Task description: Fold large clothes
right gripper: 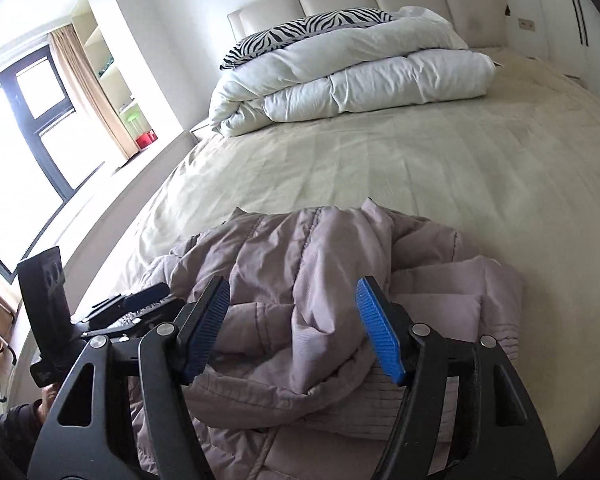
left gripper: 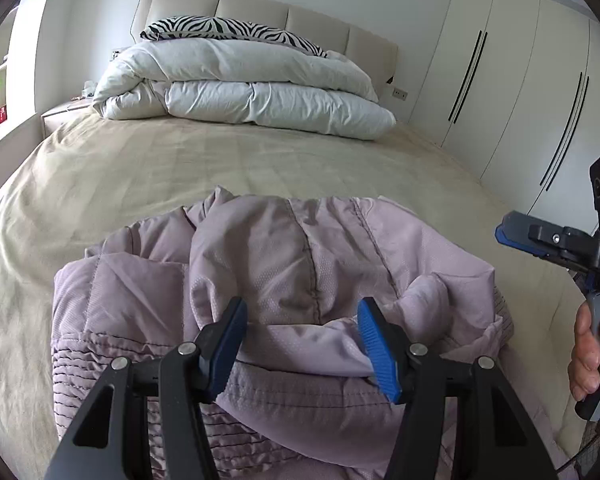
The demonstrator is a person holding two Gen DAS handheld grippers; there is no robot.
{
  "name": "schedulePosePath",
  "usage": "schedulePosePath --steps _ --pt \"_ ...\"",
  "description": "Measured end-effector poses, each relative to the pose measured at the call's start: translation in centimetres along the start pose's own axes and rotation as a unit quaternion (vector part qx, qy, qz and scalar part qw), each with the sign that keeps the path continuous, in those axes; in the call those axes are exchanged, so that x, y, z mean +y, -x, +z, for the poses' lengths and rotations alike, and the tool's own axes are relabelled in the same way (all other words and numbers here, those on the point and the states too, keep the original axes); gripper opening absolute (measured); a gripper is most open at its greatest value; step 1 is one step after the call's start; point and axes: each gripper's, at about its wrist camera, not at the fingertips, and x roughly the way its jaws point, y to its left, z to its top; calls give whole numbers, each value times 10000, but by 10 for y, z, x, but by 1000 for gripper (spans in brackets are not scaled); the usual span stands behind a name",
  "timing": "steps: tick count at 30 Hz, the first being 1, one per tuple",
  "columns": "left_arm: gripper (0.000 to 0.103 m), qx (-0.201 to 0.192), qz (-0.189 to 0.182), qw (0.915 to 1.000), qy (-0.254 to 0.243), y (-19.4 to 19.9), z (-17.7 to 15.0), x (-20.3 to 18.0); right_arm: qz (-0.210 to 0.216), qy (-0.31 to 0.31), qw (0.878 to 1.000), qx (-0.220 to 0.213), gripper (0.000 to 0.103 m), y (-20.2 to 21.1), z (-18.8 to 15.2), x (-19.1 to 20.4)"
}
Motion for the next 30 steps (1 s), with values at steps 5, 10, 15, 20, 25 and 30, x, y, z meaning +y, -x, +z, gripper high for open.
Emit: schedulePosePath --steps 5,10,15,20,25,30 --pt "61 276 69 9995 115 -32 -12 11 -454 442 9956 692 38 -64 -3 6" --pt "62 401 205 9989 -113 -52 -15 5 -753 639 9911 893 33 -112 -35 -22" --pt "61 442 -30 9987 239 -42 -7 13 -886 798 9880 981 34 -114 -34 -18" --pt "78 56 -102 9989 449 42 -19 17 -336 254 9990 157 63 -19 -28 1" --pt "89 -161 -195 9962 836 139 -80 31 -170 271 9901 -1366 101 110 -73 31" --pt "91 332 -233 9918 1213 211 -161 52 -533 667 9862 -1418 103 183 -131 53"
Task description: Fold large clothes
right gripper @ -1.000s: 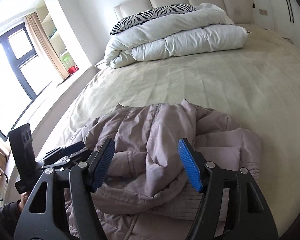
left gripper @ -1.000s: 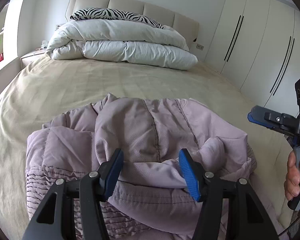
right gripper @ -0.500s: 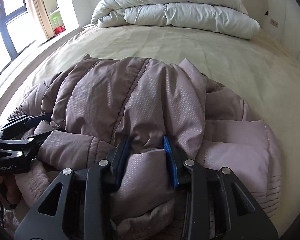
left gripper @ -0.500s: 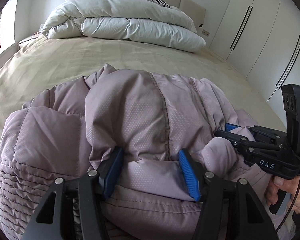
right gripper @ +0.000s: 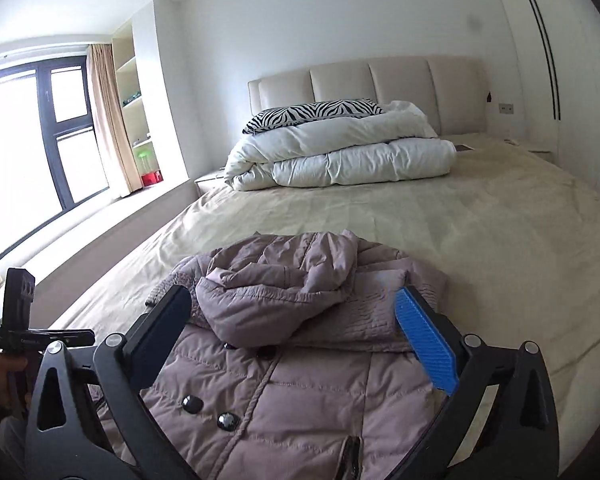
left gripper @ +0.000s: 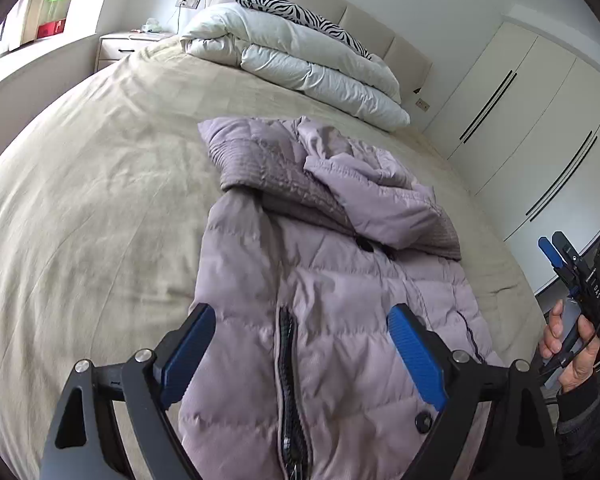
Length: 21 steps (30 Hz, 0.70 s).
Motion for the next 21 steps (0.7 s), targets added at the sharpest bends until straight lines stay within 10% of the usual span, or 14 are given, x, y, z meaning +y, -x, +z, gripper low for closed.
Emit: schedulePosePath --steps 9,21 --pt "91 747 141 9938 808 68 -109 54 179 -747 9859 1485 103 89 -89 -17" --pt "90 1648 -245 9777 1277 49 -174 62 -121 -1725 9541 2443 103 151 -180 -62"
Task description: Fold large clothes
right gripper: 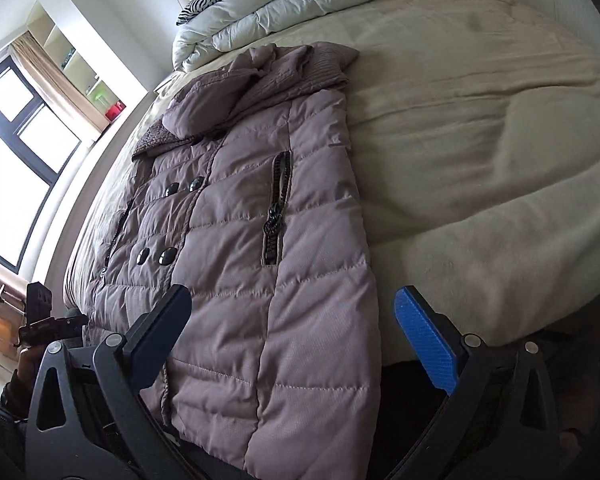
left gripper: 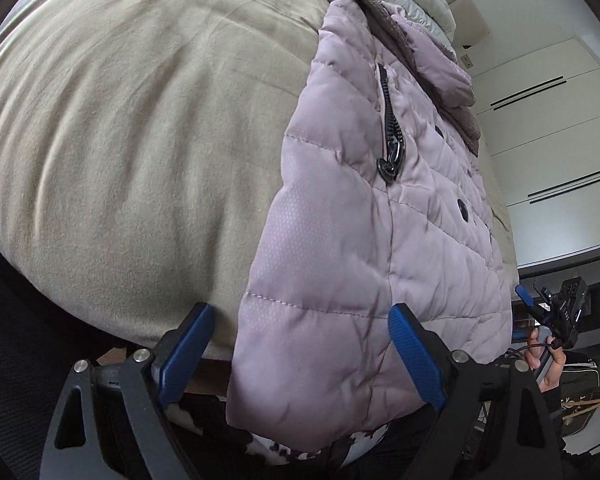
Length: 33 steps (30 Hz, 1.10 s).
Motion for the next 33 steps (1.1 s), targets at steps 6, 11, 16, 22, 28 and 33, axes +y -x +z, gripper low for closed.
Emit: schedulePosePath --steps 6,11,16,22,28,33 --pt "81 217 -160 9996 -84 -5 4 -5 110 -623 9968 492 103 -3 -26 -38" --pt "79 466 -232 9984 -199 -14 0 -9 335 -552 9945 821 95 -12 -46 -40" --pt "77 569 -222 9979 -214 -16 -4 -9 567 -781 9910 933 65 -12 -42 -45" --pt "52 573 -353 9975 -227 -12 -8 -8 550 -665 9876 1309 46 -24 -51 -35" --pt "17 432 -373 9968 -559 0 -11 -26 468 -569 9890 1282 20 -24 -50 -26" --pt "9 247 -414 9948 -894 24 -15 -41 372 -392 9930 1054 10 -10 -52 -9"
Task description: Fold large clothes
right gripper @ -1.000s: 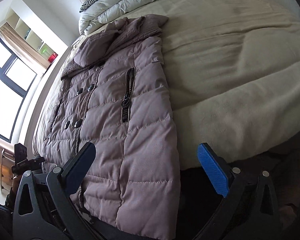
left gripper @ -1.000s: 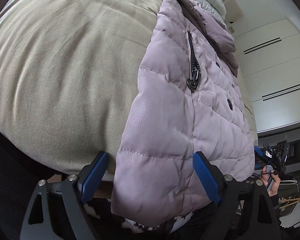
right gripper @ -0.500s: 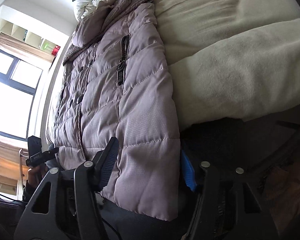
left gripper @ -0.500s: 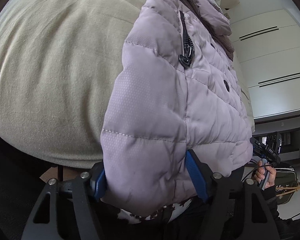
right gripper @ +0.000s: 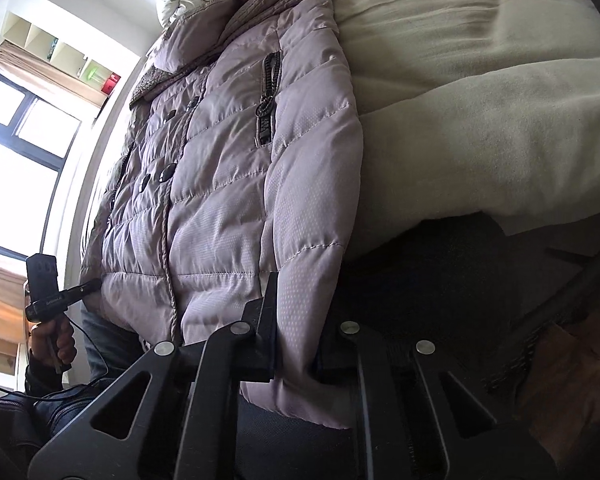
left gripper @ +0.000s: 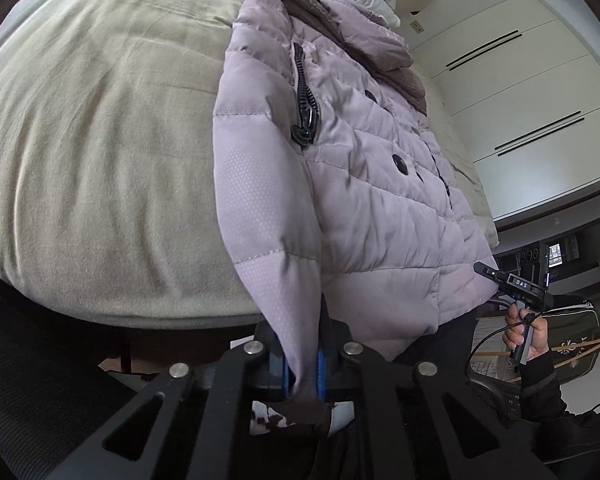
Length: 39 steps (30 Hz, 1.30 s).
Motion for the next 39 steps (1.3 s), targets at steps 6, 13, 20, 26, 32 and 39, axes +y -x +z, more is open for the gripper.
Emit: schedulePosePath --steps 6,13,20,26,32,39 --pt "7 -73 -21 9998 -182 23 -10 -10 32 203 9998 -44 7 12 -11 19" --pt "7 -4 -903 9959 4 57 -25 2 881 50 9958 -264 7 58 -17 24" --pt "7 -1271 -2090 9688 389 97 37 1 1924 133 9731 -1263 7 85 39 51" --pt "8 -2121 -2616 9399 567 113 120 -13 2092 94 9546 -2120 7 102 127 76" --pt "8 -2732 -2620 9225 759 112 204 -10 1888 -359 9432 -2710 6 103 226 68" --pt "8 -2850 -2391 9193 1286 70 307 15 1343 -524 9524 -2686 6 55 341 70"
